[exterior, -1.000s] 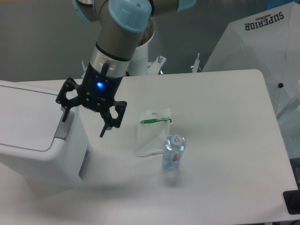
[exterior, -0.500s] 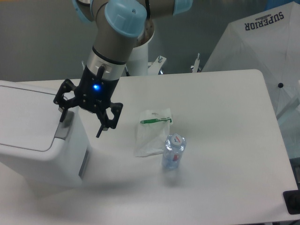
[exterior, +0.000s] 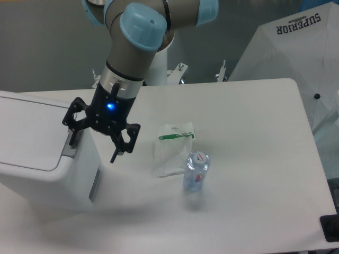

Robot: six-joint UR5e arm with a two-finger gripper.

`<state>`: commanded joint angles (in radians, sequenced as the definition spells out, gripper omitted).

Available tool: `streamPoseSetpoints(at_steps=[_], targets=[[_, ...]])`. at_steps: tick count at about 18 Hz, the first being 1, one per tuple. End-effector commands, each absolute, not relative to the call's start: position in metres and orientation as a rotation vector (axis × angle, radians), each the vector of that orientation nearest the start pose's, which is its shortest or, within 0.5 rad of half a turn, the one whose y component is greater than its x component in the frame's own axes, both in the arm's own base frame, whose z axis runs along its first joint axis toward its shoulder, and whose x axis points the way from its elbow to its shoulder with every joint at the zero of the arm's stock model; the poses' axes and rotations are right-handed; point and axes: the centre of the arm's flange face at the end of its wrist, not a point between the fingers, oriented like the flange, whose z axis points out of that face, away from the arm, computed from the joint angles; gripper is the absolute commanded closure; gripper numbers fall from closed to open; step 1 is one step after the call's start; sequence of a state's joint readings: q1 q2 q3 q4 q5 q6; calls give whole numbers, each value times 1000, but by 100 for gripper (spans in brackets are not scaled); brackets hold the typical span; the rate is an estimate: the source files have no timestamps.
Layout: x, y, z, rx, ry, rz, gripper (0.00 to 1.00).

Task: Open the trash can
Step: 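Push the lid edge with the gripper to flip the lid open, then lift the gripper away from the open trash can toward the plastic bag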

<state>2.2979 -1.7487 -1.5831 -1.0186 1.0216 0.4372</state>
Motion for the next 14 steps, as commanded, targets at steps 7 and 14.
streamPoseSetpoints(at_steps=[7, 14], targets=[[-250, 559, 473, -2503, -241, -330, 0], [-288, 542, 511, -2443, -275, -236, 0]])
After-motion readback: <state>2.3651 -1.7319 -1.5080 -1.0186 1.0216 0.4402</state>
